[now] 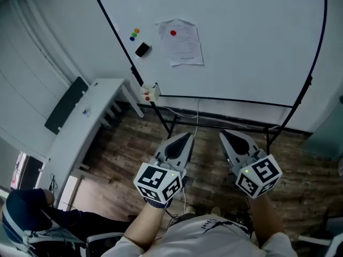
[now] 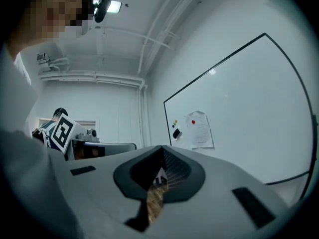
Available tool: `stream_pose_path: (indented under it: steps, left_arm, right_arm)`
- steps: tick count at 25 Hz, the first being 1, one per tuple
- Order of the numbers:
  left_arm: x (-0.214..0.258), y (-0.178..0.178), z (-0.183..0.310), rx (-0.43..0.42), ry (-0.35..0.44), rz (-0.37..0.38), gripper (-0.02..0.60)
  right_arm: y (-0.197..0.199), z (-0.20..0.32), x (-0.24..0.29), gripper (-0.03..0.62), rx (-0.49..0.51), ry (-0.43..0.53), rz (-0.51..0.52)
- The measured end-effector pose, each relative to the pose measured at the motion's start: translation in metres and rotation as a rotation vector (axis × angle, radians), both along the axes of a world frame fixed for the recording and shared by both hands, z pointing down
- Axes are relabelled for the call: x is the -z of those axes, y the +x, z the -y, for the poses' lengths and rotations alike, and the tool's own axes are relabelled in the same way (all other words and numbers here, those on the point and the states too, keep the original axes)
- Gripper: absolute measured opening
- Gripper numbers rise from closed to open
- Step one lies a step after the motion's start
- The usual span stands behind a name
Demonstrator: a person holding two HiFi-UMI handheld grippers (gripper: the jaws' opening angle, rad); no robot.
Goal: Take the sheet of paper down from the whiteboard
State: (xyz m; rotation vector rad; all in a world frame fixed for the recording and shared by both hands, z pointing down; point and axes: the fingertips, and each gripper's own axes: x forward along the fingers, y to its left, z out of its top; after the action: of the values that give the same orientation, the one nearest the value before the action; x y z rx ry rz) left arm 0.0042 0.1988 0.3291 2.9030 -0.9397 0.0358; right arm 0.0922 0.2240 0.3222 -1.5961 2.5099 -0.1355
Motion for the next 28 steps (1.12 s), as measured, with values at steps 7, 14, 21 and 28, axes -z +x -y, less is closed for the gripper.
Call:
stream_pose_path:
  steps: [7,14,21,28]
  left_arm:
    - [-0.016,0.005,0.0,0.049,-0.01,0.016,0.013]
    - [-0.028,0.015,0.024,0.045,-0.024,0.012,0.012]
    - [-0.033,0.017,0.084,0.031,0.003,0.0,0.012]
    - [-0.028,0.002,0.18,0.025,0.046,0.008,0.013]
  right_arm:
    - [0.018,-0.001,-0.017,0.014,0.0,-0.022,0.046]
    - [0.019,0.021,-0.026,0.014,0.02,-0.04,0.03]
    - [0.016,0.077,-0.032,0.014,-0.005,-0.049,-0.012]
    - [-0.005,0.171,-0.03,0.014,-0.028,-0.05,-0.038]
